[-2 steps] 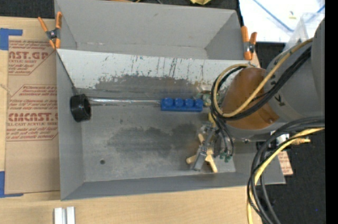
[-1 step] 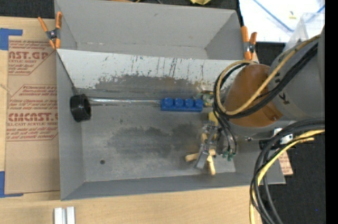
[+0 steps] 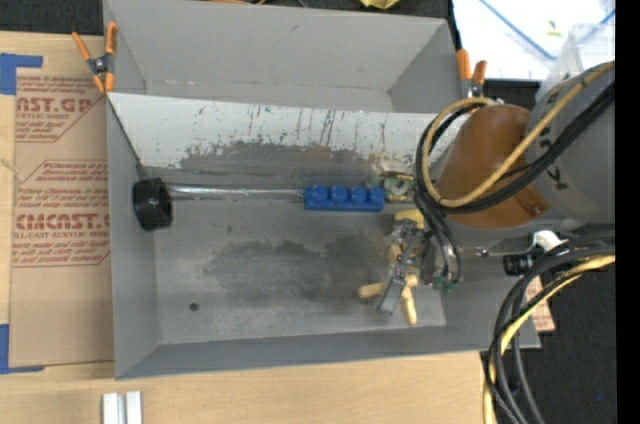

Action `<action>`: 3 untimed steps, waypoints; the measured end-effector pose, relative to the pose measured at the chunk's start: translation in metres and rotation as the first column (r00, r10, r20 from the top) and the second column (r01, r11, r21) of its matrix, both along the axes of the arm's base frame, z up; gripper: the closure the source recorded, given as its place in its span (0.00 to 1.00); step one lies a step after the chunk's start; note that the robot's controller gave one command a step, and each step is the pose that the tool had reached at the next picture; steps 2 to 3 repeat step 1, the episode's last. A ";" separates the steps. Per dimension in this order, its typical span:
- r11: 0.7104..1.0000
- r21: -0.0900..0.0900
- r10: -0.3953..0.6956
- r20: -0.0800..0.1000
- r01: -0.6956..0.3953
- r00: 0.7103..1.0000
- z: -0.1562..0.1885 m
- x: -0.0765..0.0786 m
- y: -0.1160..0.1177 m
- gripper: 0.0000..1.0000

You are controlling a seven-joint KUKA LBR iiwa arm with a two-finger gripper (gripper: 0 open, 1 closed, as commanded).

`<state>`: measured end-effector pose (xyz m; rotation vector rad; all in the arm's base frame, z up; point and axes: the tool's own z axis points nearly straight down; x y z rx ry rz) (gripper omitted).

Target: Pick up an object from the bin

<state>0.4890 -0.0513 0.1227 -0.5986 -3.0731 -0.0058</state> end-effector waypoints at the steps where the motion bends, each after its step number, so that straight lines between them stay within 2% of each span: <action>1: 1.000 0.000 0.001 0.003 -0.001 1.000 0.038 0.001 0.000 1.00; 3: 1.000 0.000 0.001 0.003 -0.001 1.000 0.038 0.001 0.000 1.00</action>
Offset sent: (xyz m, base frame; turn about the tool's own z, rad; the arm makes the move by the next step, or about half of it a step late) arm 0.0017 0.0000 0.0335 -0.0010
